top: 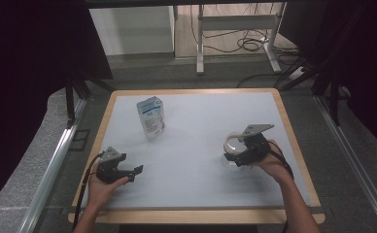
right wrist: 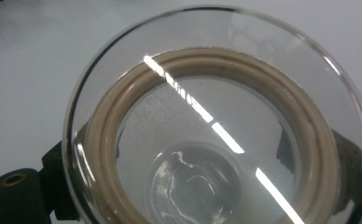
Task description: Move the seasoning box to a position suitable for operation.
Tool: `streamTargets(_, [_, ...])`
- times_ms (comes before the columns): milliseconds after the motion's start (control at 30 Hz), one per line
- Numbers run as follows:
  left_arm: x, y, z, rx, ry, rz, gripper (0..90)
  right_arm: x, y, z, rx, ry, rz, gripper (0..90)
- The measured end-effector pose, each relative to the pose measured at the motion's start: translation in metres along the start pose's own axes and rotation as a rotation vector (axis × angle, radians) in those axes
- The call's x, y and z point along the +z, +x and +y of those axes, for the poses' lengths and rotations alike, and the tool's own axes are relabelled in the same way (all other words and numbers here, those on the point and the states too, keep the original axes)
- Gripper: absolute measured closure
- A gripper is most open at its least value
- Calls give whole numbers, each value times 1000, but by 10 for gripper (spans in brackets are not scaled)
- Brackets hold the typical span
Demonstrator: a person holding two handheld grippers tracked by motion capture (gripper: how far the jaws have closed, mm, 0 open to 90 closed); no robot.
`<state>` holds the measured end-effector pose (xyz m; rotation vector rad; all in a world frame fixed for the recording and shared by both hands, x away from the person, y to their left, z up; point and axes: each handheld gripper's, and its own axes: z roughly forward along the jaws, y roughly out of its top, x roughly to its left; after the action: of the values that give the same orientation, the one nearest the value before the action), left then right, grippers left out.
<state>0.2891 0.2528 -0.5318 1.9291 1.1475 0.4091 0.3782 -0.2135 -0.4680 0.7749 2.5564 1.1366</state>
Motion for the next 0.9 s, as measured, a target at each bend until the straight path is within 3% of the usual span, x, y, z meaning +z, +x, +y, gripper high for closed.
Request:
streamTargets(367, [2,0,-1,4,7,1,125,5,-10,-13,-77,22,58,113])
streamTargets(667, [2,-2,-1,8,5,2,125,5,-16,-18,-65,-7,106,72])
streamTargets(767, [2,-2,-1,8,2,-1,125,-1,-15,-15,-49,-46,86,46])
streamTargets(900, [1,-2,0,7,-3,-6,125,-18,-13,-9,-5,-144,52,51])
